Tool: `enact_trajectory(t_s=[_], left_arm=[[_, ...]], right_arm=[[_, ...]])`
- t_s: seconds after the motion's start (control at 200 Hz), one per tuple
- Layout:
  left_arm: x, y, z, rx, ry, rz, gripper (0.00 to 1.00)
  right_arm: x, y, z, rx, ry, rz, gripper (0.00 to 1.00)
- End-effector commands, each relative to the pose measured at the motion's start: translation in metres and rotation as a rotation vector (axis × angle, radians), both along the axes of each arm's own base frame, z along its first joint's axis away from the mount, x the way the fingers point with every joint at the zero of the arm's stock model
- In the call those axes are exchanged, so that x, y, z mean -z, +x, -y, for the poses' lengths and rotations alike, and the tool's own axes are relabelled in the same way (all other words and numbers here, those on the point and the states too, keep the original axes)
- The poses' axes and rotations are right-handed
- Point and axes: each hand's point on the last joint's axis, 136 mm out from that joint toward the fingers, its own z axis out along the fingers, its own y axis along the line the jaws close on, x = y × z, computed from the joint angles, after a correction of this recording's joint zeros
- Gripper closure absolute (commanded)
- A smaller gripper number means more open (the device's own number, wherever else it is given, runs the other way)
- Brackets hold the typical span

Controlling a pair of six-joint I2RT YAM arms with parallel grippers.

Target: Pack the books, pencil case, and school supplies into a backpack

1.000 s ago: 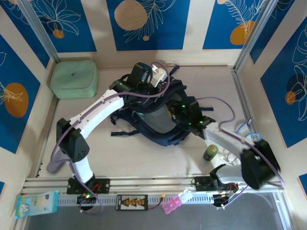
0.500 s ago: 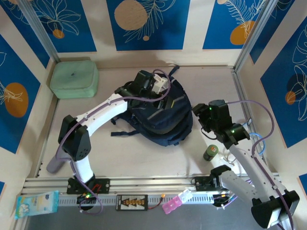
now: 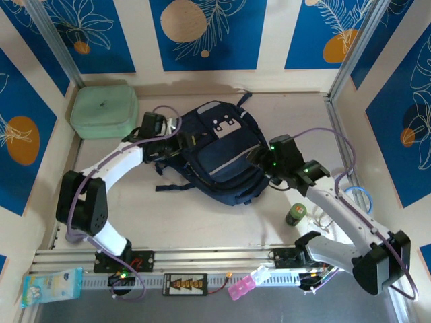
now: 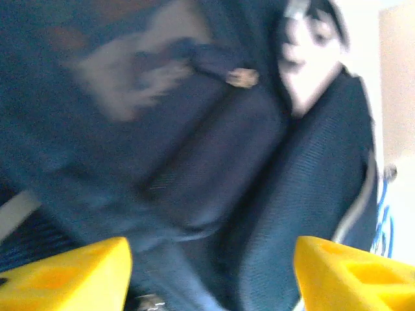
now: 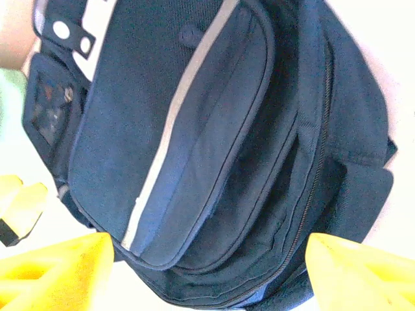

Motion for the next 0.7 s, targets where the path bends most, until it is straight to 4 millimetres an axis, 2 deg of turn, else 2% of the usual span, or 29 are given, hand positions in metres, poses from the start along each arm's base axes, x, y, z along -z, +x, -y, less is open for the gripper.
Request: enact_trajectory(t_s=[0.0,0.145,0.41,0.69], left_arm=[[0.013,0.001,-0.016,-0.120,-0.033,-0.071,0.46],[0.030,0.007,-0.029,-0.183,-0.009,-0.108,0.53],[0.055,0.011,-0.028,-0.194,-0.014,-0.170,0.63],[0.043,0.027,-0.015,-0.180,-0.097,-0.123,0.73]], right_arm=[[-0.003,0.001,-0.021,-0.050,0.040,-0.008,0.22],[0.014,-0.003,-0.043,-0.109,0.048,-0.062,0.23],[0.031,0.004,-0.062,-0.152,0.051,-0.110,0.24],[0.039,0.035,-0.068,-0.162,0.044,-0.098,0.26]])
